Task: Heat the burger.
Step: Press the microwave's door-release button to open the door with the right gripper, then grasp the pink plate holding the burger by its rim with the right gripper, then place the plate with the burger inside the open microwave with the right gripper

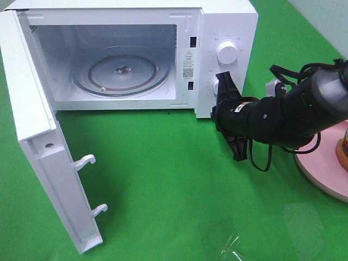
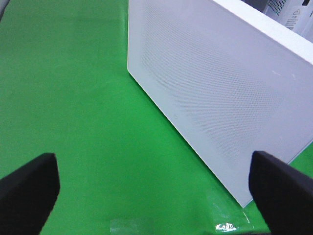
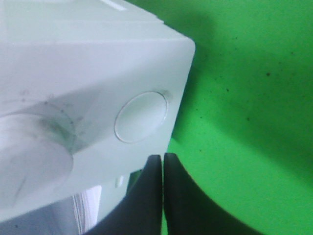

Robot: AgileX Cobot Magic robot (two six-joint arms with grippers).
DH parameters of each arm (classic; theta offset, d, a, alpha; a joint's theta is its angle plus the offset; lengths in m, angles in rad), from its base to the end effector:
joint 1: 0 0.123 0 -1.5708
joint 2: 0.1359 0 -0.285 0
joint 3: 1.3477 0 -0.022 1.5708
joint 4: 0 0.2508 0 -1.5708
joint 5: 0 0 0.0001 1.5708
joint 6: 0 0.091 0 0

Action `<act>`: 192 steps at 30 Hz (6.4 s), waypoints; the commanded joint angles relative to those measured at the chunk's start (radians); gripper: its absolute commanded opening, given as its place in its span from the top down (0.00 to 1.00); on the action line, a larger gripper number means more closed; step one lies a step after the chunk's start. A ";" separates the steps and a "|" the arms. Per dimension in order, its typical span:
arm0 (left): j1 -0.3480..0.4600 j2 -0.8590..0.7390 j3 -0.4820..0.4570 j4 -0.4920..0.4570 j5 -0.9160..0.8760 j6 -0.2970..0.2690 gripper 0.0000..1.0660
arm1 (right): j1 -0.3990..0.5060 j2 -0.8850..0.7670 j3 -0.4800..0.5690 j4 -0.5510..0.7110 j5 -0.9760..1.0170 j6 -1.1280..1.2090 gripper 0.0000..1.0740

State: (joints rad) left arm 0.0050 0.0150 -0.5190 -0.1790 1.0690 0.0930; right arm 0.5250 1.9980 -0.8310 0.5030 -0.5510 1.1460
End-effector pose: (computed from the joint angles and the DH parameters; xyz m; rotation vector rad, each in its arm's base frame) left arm -0.0057 -0.0142 0.2830 0.0992 2.0365 -0.1530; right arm 0.3257 0.1622 0.1044 1.2915 1.8943 0.9225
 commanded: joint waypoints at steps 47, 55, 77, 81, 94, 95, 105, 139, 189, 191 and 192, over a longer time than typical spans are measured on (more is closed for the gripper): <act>0.002 -0.003 0.002 -0.010 0.000 0.002 0.08 | -0.003 -0.446 0.021 -0.593 1.241 -0.888 0.91; 0.002 -0.003 0.002 -0.010 0.000 0.002 0.08 | -0.014 -0.507 0.021 -0.667 1.321 -0.965 0.90; 0.002 -0.003 0.002 -0.010 0.000 0.002 0.08 | -0.296 -0.520 0.020 -0.702 1.214 -1.151 0.36; 0.002 -0.003 0.002 -0.010 0.000 0.002 0.08 | -0.296 -0.520 0.020 -0.702 1.180 -1.146 0.07; 0.002 -0.003 0.002 -0.010 0.000 0.002 0.08 | -0.342 -0.400 0.019 -0.699 1.138 -1.123 0.09; 0.002 -0.003 0.002 -0.010 0.000 0.002 0.08 | -0.342 -0.400 0.019 -0.699 1.138 -1.123 0.09; 0.002 -0.003 0.002 -0.010 0.000 0.002 0.08 | -0.366 -0.288 0.019 -0.699 1.035 -1.128 0.11; 0.002 -0.003 0.002 -0.010 0.000 0.002 0.08 | -0.420 -0.125 0.016 -0.694 0.959 -1.128 0.63; 0.002 -0.003 0.002 -0.010 0.000 0.002 0.08 | -0.105 -0.253 0.074 -1.171 1.322 -0.563 1.00; 0.002 -0.003 0.002 -0.010 0.000 0.002 0.08 | -0.085 -0.266 0.092 -1.178 1.324 -0.544 1.00; 0.002 -0.003 0.002 -0.010 0.000 0.002 0.08 | -0.059 -0.289 0.109 -1.187 1.327 -0.527 1.00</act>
State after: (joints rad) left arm 0.0050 0.0150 -0.5190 -0.1790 1.0690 0.0930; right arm 0.4470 1.7390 -0.7330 -0.6290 0.7330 0.5950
